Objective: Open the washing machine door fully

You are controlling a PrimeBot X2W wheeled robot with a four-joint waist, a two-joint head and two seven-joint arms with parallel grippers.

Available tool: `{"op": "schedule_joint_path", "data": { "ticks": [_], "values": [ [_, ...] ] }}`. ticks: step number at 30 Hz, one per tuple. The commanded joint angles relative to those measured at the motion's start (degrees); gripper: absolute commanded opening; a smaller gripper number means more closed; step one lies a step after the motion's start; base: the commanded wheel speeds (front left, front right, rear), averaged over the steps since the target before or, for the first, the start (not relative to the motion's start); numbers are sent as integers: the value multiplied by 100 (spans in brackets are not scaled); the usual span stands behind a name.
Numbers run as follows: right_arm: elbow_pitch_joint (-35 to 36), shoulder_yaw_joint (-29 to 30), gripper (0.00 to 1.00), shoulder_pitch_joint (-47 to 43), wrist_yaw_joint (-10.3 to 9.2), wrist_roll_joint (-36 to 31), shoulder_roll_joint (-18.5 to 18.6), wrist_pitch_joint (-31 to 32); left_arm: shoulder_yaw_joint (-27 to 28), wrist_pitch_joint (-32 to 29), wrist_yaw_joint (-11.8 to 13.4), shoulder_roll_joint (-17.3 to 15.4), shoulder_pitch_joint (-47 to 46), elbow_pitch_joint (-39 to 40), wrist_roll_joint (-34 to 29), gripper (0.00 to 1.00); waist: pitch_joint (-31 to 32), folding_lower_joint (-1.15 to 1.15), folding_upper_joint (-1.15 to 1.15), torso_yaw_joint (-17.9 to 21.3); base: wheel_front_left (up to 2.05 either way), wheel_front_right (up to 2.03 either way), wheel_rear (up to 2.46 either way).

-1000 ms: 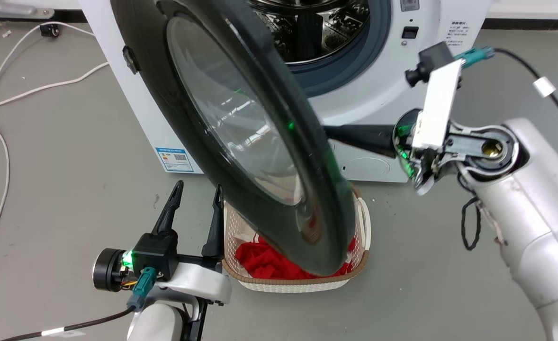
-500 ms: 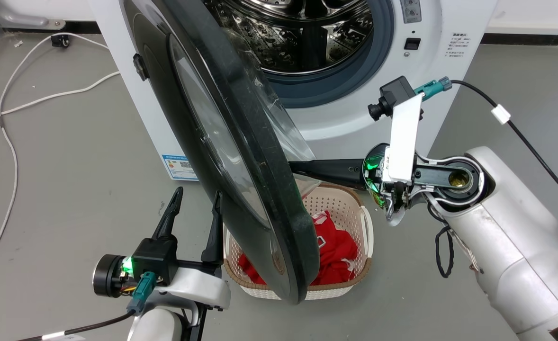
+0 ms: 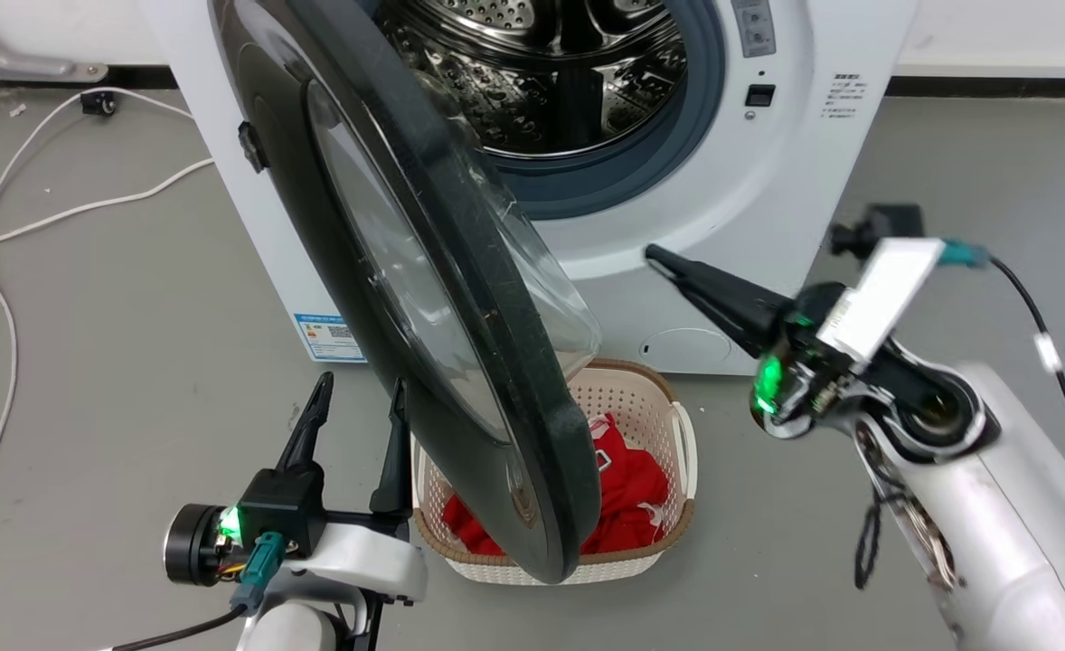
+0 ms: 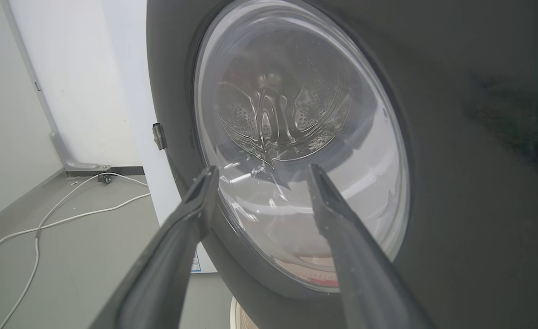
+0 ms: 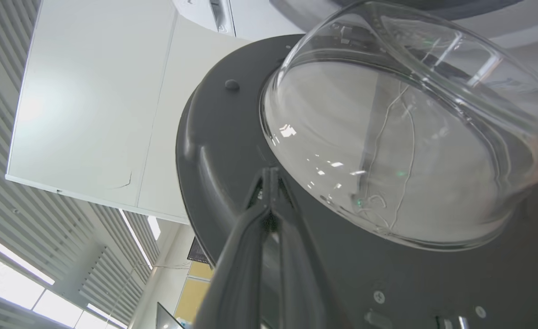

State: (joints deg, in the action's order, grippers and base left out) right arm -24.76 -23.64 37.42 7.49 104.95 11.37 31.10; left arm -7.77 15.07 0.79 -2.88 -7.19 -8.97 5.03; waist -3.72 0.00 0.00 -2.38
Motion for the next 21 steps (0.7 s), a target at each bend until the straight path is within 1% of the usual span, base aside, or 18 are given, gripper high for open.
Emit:
{"op": "schedule_joint_path", "data": {
  "ticks": [1, 5, 8, 9, 10, 11, 12, 14, 16, 21],
  "values": [
    [149, 154, 0, -307, 0, 67, 51, -179, 23, 15, 22, 0, 101, 10, -23, 100, 35, 0, 0, 43, 0, 0, 0],
    [612, 695, 0, -922, 0, 345, 3, -679, 87, 15, 38, 1, 112, 34, -37, 100, 44, 0, 0, 144, 0, 0, 0],
    [985, 962, 0, -1450, 0, 290, 23, -1038, 145, 15, 36, 0, 174, 29, -58, 100, 83, 0, 0, 222, 0, 0, 0],
    [1122, 1059, 17, -1619, 0, 279, 0, -1174, 161, 15, 26, 0, 197, 15, -65, 100, 107, 0, 0, 237, 0, 0, 0],
    [1251, 1166, 40, -1785, 0, 270, -34, -1316, 171, 15, 11, 0, 205, 0, -66, 100, 122, 0, 0, 250, 0, 0, 0],
    [1384, 1265, 85, -1963, 0, 249, -60, -1453, 187, 15, 2, 0, 204, -6, -68, 100, 135, 0, 0, 267, 0, 0, 0],
    [1488, 1345, 100, -2136, 0, 190, -76, -1604, 200, 15, -3, 0, 208, -9, -71, 100, 154, 0, 0, 284, 0, 0, 0],
    [1637, 1470, 100, -2492, 0, 24, -112, -1932, 217, 15, -14, 1, 232, -17, -74, 100, 192, 0, 0, 307, 0, 0, 0],
    [1751, 1498, 100, -2743, 0, -286, -143, -2271, 241, 15, -7, 0, 245, -18, -75, 100, 219, 0, 0, 337, 0, 0, 0],
    [1740, 1409, 100, -3194, 0, -1511, -92, -3361, 259, 15, -16, 0, 294, -9, -68, 100, 251, 0, 0, 394, 0, 0, 0]
  ]
}}
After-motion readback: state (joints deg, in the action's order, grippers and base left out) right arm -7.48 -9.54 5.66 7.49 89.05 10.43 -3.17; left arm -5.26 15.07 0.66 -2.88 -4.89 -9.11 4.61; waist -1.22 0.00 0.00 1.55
